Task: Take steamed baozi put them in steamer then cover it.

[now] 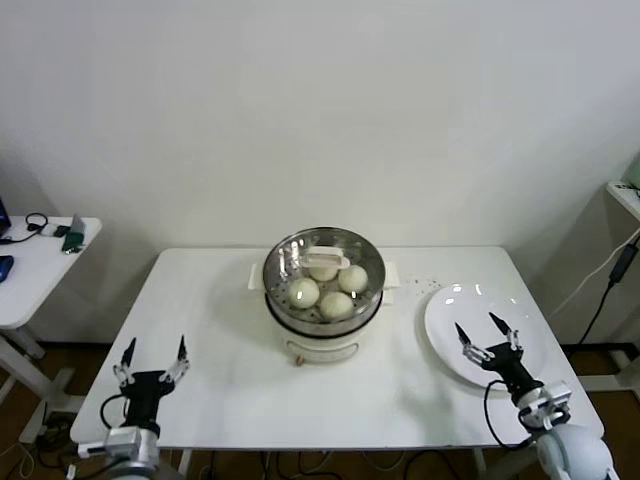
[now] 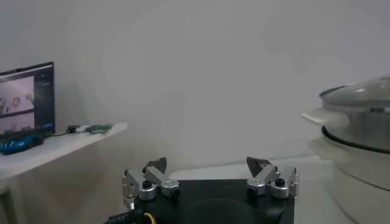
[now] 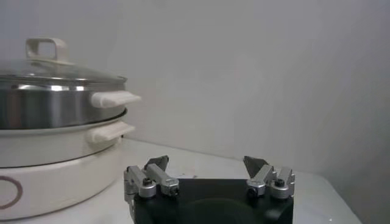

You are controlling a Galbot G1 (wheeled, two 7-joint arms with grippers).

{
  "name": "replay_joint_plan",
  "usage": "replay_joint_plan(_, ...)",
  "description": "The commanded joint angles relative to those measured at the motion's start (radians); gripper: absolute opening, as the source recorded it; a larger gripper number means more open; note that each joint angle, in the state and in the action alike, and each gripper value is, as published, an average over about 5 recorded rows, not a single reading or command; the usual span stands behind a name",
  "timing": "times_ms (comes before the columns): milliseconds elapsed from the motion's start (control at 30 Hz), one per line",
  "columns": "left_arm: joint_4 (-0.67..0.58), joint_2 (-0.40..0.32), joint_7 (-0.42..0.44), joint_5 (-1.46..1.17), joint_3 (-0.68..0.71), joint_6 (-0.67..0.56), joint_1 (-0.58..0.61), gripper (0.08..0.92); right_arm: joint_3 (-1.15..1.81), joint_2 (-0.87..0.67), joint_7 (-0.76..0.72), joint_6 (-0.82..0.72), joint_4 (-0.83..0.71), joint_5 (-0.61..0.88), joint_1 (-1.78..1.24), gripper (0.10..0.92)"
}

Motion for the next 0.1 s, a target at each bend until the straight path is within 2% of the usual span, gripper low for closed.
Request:
replay_joint_plan(33, 0.012, -0.027, 0.029, -0.024, -0.025, -0.068, 0.023, 0.823, -0.015, 0.000, 0.003, 0.005, 0.003, 0.000, 0.003, 0.823)
replay_joint_plan(100, 0.009, -0.027, 0.030, -0.023, -0.025, -0.068, 0.023, 0.823, -0.015, 0.001, 0.004, 0.005, 0.004, -0.001, 0.004, 0.823)
